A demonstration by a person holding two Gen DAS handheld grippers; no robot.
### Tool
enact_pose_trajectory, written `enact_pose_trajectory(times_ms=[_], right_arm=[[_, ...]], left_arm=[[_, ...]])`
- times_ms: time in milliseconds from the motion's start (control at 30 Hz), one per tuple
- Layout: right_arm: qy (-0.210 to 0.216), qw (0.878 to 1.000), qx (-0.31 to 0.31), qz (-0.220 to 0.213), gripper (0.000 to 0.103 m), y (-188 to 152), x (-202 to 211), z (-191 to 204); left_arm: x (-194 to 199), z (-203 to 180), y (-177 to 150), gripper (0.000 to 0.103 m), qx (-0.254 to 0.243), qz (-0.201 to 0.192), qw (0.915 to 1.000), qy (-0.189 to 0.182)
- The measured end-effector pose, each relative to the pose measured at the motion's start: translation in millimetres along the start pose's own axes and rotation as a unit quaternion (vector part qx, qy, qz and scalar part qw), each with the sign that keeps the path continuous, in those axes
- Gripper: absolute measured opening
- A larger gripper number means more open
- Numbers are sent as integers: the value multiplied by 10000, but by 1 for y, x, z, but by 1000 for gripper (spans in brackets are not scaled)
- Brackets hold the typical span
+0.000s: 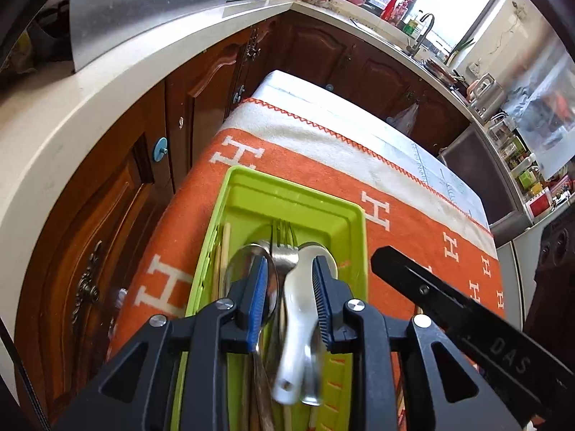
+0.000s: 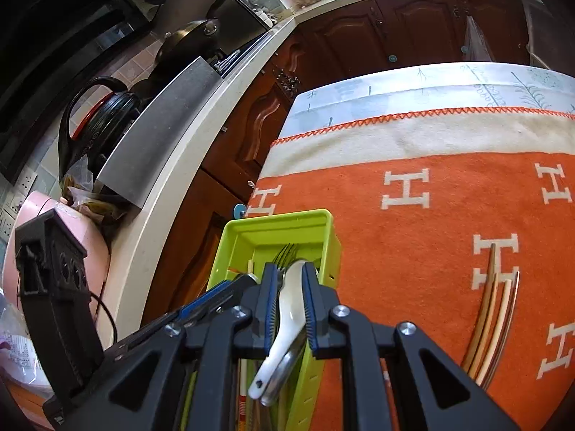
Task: Organize utensils
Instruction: 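Move both open tools back over the chopsticks on the mat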
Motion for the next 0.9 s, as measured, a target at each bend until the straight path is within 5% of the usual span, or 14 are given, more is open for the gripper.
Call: enact_pose_trajectory(times_ms=[267, 400, 900], right_arm=[[-127, 9998, 165, 66, 14, -8, 22, -4], [-272, 9992, 252, 113, 14, -17, 40, -14], [-959, 9949, 247, -180, 14, -53, 124, -71]], left_arm=[[38, -17, -13, 29, -335, -214, 9991, 153], [59, -35, -25, 45, -575, -387, 9975, 140], [81, -105, -77, 53, -1201, -300, 9917, -344]])
Point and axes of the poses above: each gripper's, at about its wrist camera, not at the fingertips, and x roughly against the way its jaws point, z to its left, y to its top, the point moved 5 cm from there along -x, roughly the way its jaws point, and after that the axes turned 7 degrees about y, right-handed, at the moved point
